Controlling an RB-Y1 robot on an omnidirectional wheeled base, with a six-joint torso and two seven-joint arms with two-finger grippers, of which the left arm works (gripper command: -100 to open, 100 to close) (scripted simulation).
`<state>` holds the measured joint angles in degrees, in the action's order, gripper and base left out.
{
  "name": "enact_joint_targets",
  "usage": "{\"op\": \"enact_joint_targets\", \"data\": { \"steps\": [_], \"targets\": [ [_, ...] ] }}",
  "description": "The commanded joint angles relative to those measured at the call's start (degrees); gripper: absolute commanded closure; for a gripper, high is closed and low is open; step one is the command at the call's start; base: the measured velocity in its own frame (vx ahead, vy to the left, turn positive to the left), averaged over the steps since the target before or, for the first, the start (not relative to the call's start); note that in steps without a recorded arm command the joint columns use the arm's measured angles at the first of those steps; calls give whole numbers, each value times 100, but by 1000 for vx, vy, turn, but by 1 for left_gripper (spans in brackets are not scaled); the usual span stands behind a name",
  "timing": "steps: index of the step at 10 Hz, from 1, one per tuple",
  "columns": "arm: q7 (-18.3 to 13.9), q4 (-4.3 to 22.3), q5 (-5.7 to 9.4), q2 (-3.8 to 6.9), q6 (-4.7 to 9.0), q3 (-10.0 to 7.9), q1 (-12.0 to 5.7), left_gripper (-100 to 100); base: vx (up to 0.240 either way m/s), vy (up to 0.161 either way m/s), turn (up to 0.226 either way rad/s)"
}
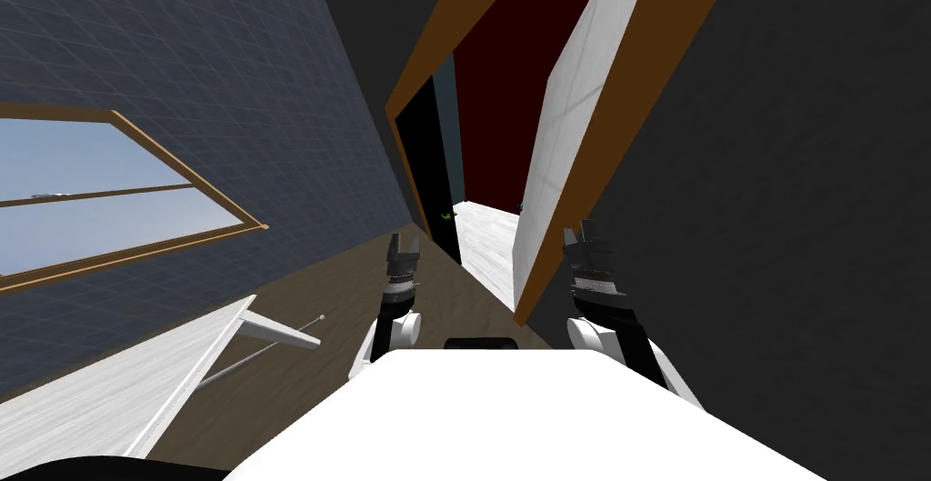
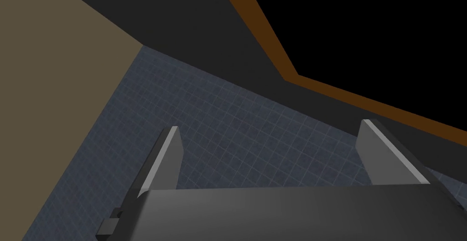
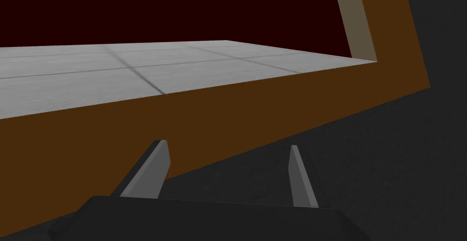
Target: Push the door open
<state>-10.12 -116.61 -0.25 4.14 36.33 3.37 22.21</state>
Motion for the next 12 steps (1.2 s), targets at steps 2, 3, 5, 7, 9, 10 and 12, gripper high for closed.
{"op": "enact_joint_targets", "data": {
  "steps": [2, 3, 5, 7, 9, 10, 12],
  "targets": [
    [-24, 265, -49, 31, 46, 108, -102, -100, 95, 66, -17],
    [-37, 371, -64, 47, 63, 143, -145, -100, 105, 69, -15],
    [-65, 598, -97, 76, 100, 218, -236, -100, 96, 66, -16],
    [-93, 826, -130, 106, 137, 294, -327, -100, 103, 68, -15],
    [-121, 1054, -163, 135, 175, 370, -418, -100, 93, 75, -18],
    [-136, 1171, -180, 149, 194, 409, -465, -100, 83, 66, -19],
    [-165, 1413, -215, 174, 233, 489, -562, -100, 95, 63, -16]
  ]
}}
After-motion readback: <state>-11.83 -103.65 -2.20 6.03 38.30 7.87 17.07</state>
